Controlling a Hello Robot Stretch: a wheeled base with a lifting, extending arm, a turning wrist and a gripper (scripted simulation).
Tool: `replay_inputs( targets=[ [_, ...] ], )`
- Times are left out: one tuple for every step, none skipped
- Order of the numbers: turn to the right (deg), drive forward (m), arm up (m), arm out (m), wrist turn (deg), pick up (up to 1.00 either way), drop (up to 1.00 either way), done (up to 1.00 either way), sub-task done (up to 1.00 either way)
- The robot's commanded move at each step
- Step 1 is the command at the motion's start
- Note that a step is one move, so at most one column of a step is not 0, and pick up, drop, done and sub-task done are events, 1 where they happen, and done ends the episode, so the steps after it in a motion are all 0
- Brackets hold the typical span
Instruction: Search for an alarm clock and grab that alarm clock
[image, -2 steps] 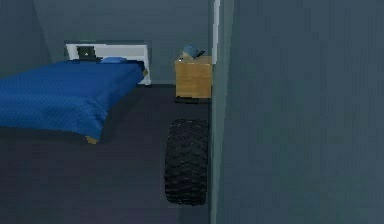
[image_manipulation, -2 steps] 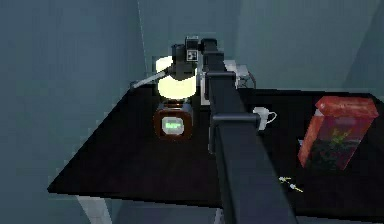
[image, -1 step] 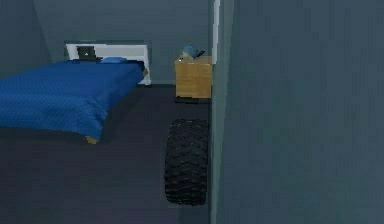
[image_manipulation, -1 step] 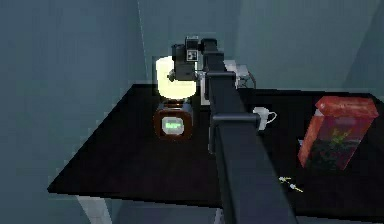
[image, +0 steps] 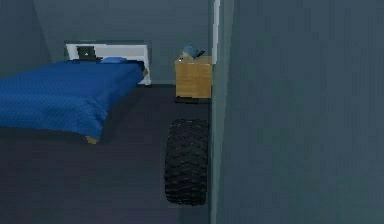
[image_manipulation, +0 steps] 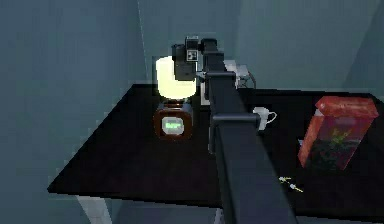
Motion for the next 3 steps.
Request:
replay_inputs(
  targets=[
    [0.0, 0.00, -0.26, 0.00, 0.0, 0.00, 0.00, 0.00, 0.00],
    [0.0, 0.00, 0.00, 0.00, 0.0, 1.00, 0.00, 0.00, 0.00],
    [0.0, 0.00, 0.10, 0.00, 0.0, 0.00, 0.00, 0.00, 0.00]
  ],
)
